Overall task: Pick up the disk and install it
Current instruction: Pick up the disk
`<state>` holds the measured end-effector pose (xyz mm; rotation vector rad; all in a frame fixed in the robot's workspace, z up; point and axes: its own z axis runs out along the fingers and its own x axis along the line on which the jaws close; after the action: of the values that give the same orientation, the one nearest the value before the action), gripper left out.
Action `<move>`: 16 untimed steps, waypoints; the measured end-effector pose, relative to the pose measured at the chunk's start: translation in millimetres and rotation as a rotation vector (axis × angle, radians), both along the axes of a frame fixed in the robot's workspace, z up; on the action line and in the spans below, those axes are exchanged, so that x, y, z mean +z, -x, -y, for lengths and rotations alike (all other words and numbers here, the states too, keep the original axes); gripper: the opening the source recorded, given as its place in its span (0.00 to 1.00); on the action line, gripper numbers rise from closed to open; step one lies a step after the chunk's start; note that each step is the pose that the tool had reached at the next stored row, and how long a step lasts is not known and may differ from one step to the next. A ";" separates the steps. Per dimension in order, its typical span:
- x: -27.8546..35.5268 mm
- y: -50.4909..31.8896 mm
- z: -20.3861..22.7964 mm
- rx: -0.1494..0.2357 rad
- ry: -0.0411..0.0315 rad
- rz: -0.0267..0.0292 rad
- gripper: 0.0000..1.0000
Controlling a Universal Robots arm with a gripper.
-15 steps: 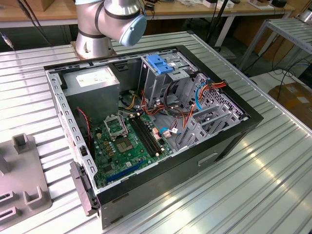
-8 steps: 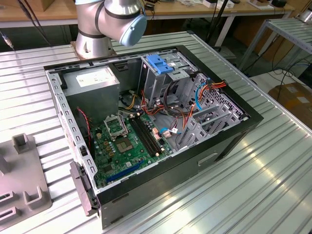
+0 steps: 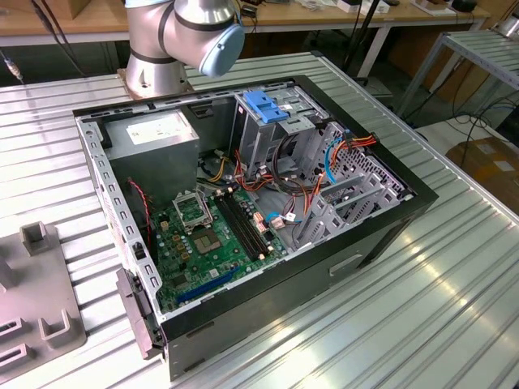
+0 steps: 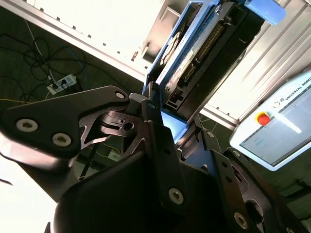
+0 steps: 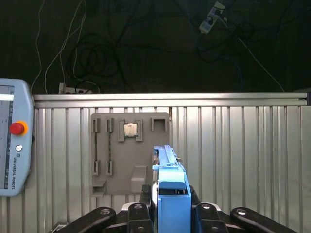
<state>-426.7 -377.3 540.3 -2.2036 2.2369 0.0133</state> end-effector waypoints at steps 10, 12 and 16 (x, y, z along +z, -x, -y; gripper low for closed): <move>0.0 -11.7 0.0 0.000 0.0000 0.0000 0.37; 0.0 -15.7 0.0 0.000 0.0000 0.0000 0.37; 0.0 -20.4 0.0 0.000 0.0000 0.0000 0.37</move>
<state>-406.3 -377.3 540.3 -2.2036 2.2369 0.0133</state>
